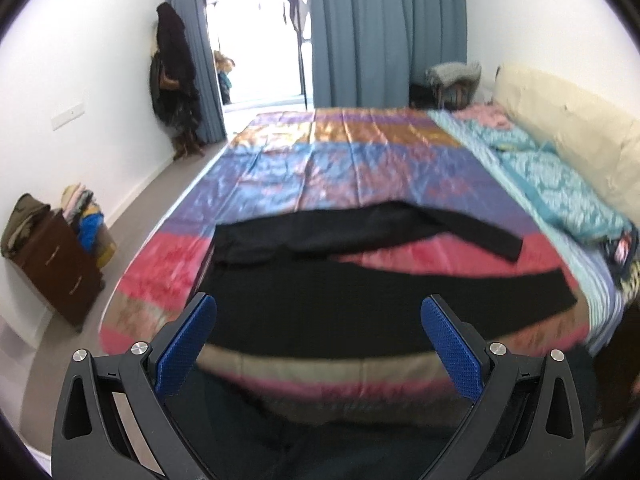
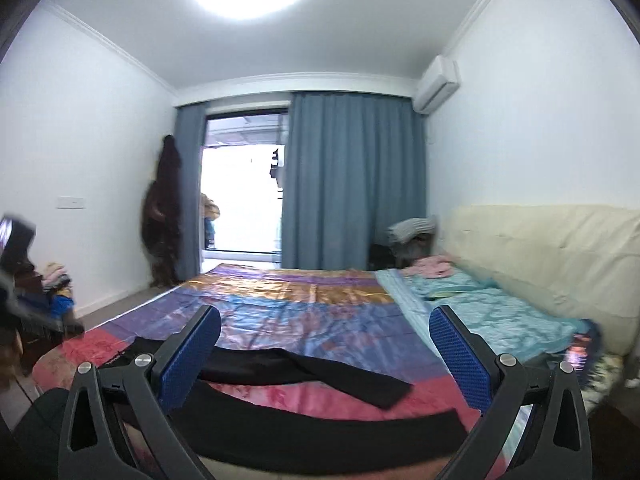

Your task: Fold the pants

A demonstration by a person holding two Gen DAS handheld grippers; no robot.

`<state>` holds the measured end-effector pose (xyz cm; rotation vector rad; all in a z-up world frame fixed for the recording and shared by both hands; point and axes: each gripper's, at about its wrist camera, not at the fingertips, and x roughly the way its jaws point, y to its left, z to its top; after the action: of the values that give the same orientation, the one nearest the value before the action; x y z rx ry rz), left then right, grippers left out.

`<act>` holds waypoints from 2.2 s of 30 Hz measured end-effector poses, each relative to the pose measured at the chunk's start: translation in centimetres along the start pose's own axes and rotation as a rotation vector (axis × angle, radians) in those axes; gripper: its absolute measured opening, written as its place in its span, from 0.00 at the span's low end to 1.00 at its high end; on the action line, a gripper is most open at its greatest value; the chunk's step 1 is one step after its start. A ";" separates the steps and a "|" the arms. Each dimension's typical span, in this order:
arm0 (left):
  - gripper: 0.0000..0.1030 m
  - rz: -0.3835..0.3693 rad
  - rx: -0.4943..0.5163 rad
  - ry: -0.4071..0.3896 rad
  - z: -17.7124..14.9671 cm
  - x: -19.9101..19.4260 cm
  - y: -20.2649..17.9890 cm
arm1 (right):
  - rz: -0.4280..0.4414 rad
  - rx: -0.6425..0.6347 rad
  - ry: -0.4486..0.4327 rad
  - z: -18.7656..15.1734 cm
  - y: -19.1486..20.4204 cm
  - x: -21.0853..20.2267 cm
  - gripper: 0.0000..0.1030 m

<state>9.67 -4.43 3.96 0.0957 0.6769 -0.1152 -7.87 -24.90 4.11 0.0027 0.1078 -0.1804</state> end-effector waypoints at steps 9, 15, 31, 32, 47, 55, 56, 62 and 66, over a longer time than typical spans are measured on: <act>0.99 0.017 0.049 0.138 -0.4 7.4 -2.1 | 0.007 -0.020 0.550 -12.7 -5.7 18.5 1.00; 0.99 0.034 -0.006 0.260 -1.6 12.2 -1.9 | 0.044 -0.316 0.692 -16.9 -10.8 32.0 0.97; 0.99 0.073 0.081 0.458 -3.3 21.5 -6.1 | 0.213 -0.536 0.918 -24.8 -14.1 43.7 0.08; 0.99 0.071 0.084 0.459 -3.1 21.9 -6.3 | 0.204 -0.504 0.883 -22.6 -14.7 43.5 0.08; 0.99 0.008 0.030 0.455 -0.2 27.6 -8.6 | -0.292 0.118 0.823 -13.3 -31.5 65.7 0.45; 0.99 0.044 -0.009 0.578 -3.8 30.0 -6.9 | -0.157 0.676 0.970 -26.5 -33.1 64.9 0.46; 0.99 0.049 0.000 0.584 -4.0 30.1 -7.0 | -0.175 0.681 0.962 -27.0 -32.6 65.2 0.50; 0.99 0.007 0.037 0.627 -4.8 30.5 -7.4 | -0.258 0.172 0.926 -23.4 -28.1 66.0 0.21; 0.99 -0.038 0.056 0.657 -4.3 32.1 -7.0 | -0.357 0.018 1.005 -24.6 -28.0 67.0 0.44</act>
<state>30.86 -13.20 -19.90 0.1777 1.3316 -0.1403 49.99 -64.13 -27.28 0.0929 1.1136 -0.5257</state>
